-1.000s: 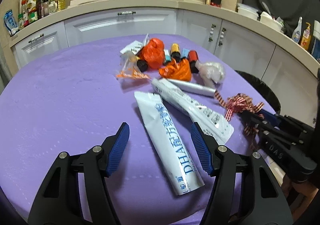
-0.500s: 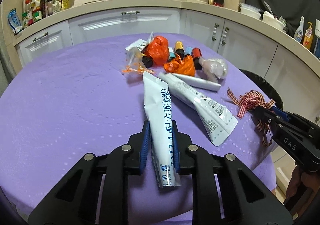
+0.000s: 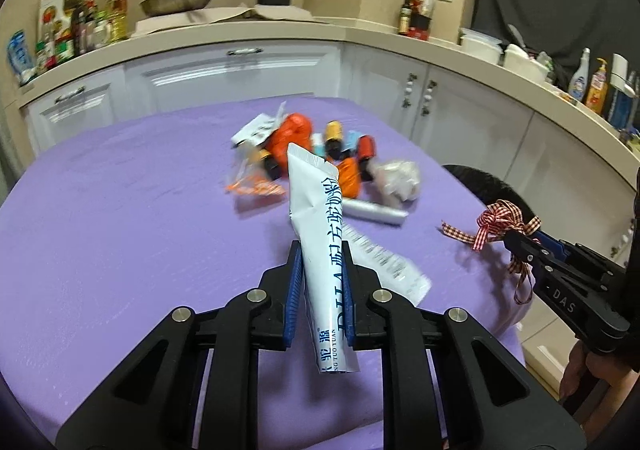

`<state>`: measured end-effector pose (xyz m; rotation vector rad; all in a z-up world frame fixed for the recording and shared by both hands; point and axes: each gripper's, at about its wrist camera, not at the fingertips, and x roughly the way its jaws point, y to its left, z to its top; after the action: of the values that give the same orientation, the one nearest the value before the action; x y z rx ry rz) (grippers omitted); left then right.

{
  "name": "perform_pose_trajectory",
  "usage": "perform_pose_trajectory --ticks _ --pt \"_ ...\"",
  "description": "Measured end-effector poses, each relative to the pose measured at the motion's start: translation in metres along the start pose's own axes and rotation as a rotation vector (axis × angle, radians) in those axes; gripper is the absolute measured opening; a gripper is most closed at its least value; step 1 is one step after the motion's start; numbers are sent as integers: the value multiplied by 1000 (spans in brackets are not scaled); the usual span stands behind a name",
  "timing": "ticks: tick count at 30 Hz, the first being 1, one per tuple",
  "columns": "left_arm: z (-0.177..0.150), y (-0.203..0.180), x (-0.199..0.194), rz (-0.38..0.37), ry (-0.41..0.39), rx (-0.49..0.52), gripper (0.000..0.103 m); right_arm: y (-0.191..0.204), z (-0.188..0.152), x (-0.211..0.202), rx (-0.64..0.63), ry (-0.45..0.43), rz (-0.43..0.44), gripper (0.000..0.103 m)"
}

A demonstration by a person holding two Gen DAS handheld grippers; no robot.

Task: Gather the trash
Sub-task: 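Carry the ribbon over the bin and open the right tool to drop it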

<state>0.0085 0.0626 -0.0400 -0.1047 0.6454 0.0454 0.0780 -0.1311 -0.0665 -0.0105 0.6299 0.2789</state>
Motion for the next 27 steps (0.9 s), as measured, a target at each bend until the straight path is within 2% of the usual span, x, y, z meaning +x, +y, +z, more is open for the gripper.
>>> perform_pose_trajectory --ticks 7,15,27 --pt "28 -42 14 -88 -45 76 17 -39 15 -8 31 -55 -94 23" --pt "58 -112 46 -185 -62 158 17 -87 39 -5 71 -103 -183 23" --pt "81 -196 106 -217 -24 241 17 -148 56 18 141 -106 -235 23"
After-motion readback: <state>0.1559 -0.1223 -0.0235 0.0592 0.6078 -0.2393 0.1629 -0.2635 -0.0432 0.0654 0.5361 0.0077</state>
